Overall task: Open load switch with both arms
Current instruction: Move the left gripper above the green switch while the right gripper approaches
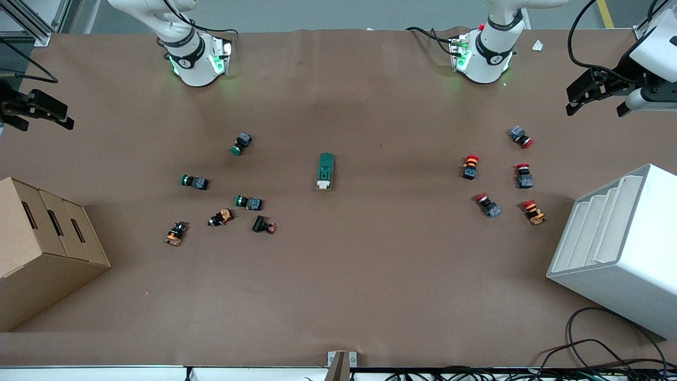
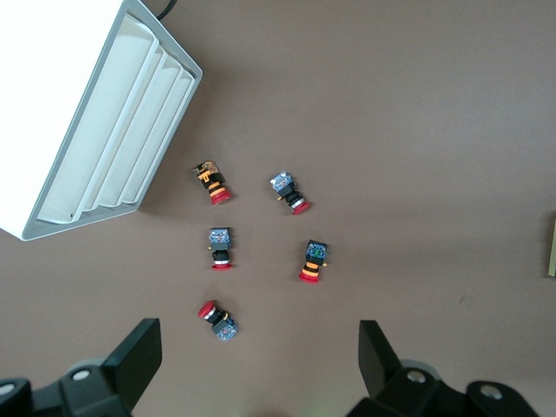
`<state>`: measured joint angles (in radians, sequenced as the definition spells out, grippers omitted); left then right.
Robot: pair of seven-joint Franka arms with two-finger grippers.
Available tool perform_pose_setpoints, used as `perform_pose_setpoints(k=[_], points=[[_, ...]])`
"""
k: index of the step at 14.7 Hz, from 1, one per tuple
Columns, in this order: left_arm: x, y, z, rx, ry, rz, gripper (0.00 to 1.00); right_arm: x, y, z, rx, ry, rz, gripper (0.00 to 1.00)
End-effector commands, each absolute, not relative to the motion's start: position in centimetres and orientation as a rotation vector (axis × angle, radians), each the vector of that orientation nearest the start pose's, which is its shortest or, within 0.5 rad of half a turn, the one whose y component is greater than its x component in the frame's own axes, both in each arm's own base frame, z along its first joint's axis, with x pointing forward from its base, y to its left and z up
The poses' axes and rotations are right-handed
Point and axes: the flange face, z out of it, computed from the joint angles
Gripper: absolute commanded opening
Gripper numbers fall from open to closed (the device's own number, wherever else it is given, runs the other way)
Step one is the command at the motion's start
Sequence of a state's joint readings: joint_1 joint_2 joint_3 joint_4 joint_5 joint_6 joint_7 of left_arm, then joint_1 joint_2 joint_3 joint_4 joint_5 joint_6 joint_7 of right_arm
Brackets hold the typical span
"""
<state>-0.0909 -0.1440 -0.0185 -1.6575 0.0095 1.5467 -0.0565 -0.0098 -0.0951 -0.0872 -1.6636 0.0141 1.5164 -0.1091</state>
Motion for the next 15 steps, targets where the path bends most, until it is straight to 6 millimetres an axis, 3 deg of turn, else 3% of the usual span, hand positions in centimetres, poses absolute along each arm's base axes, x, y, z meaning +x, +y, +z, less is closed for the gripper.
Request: perform_pose_setpoints(k=[1,5,6,8,9,11,12,15], points=[[50.6,-5.5,66.2,-3.138,0.094,-0.039,1.0,50.7,-5.0,62.9,-3.097,-0.036,0.074,1.0],[52.4,-7.6,65.5,-3.133,0.141,-0.03,1.0,51.0,-5.3,63.1,-3.109,-0.031,0.067,1.0],[53.3,-8.9,64.6,-3.13,0.172,-0.011,1.0,51.9,-5.7,61.9,-3.108,-0.018,0.098,1.0],[54.0,-13.9,62.7,-3.12,0.276,-0.019,1.0,53.8,-5.7,59.8,-3.093,-0.014,0.145,1.0],[53.9,-17.5,61.1,-3.121,0.286,-0.007,1.0,54.8,-5.6,59.2,-3.095,-0.03,0.147,1.0],[53.8,-22.6,57.8,-3.137,0.211,0.026,1.0,56.7,-5.8,56.8,-3.103,-0.032,0.185,1.0],[53.2,-25.5,56.2,-3.148,0.19,0.02,1.0,58.2,-5.8,54.3,-3.109,-0.033,0.213,1.0],[50.6,-33.4,51.1,-3.194,0.009,-0.02,1.0,59.9,-4.2,52.0,-3.104,-0.042,0.222,1.0]])
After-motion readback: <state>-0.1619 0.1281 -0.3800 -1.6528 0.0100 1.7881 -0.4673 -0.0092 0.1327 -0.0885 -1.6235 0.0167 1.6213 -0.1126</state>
